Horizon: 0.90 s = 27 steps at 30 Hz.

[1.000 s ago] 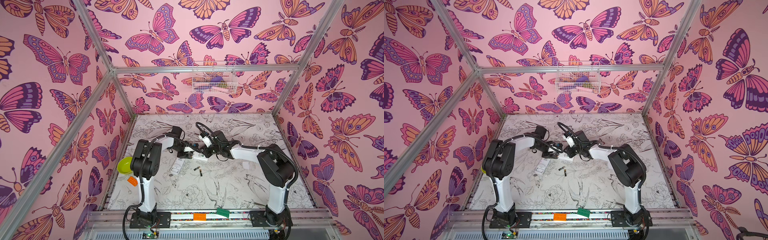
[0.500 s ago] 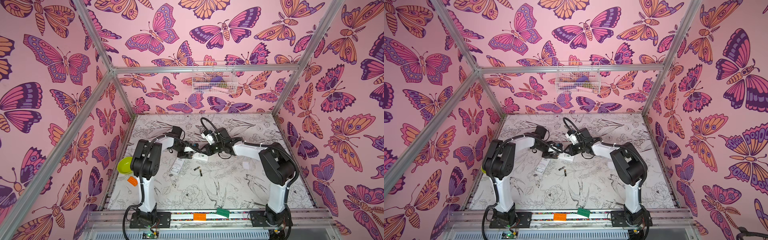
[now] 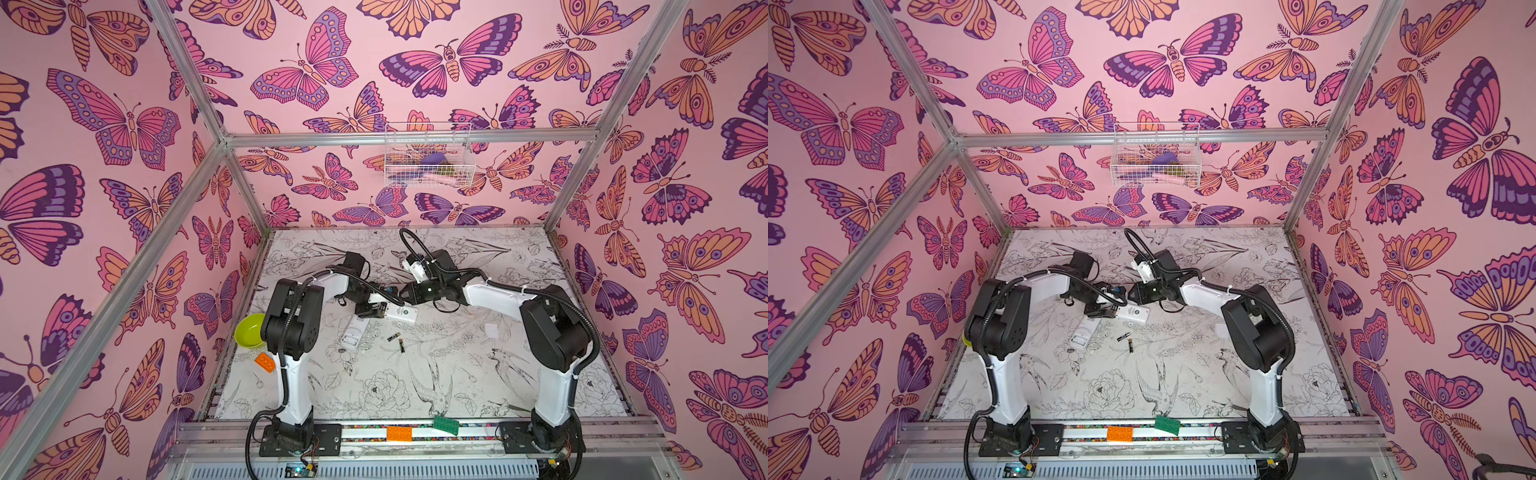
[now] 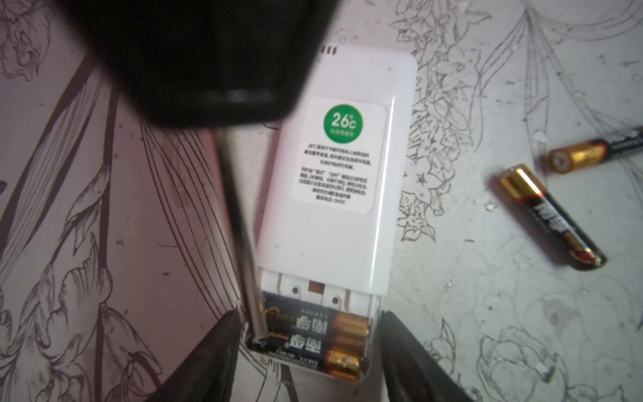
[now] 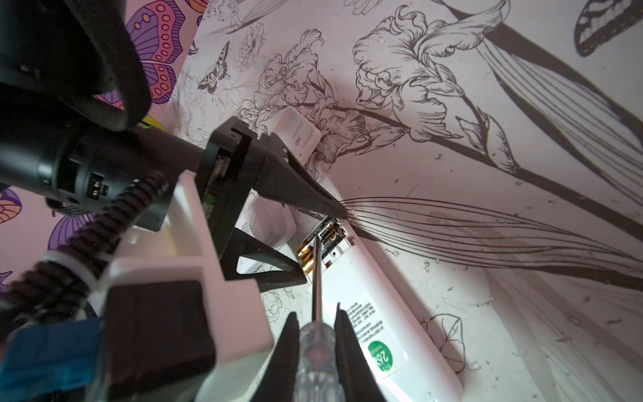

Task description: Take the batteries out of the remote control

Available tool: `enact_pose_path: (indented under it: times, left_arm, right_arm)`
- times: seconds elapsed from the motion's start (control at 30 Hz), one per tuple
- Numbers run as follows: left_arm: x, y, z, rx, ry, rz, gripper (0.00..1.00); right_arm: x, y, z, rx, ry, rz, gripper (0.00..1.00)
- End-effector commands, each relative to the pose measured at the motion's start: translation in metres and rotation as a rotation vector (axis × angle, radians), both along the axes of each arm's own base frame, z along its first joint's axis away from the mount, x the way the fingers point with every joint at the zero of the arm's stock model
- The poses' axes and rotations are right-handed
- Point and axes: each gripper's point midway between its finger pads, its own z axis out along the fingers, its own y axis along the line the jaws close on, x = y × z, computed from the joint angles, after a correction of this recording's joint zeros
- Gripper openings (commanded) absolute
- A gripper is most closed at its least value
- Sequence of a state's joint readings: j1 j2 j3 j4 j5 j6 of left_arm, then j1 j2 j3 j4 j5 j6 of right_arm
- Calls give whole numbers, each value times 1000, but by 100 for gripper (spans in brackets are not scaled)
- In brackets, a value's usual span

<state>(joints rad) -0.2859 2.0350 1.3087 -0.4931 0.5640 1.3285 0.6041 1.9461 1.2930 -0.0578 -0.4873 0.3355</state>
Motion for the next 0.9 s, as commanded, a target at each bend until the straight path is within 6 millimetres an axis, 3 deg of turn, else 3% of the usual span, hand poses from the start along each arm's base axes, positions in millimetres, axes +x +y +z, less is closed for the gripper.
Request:
enact_pose_path:
  times: [0.0, 0.2, 0.57, 0.87]
  left_arm:
    - [-30, 18, -42, 141, 112, -10, 73]
    - [-39, 18, -40, 167, 177, -4, 66]
    - [-46, 18, -38, 165, 213, 19, 68]
    - [-43, 19, -36, 149, 195, 32, 68]
  right_arm:
    - [5, 1, 7, -12, -95, 19, 0]
    - [10, 7, 0, -10, -203, 87, 0]
    - [-6, 15, -6, 28, -226, 216, 0]
    - [-7, -2, -4, 139, -184, 252, 0]
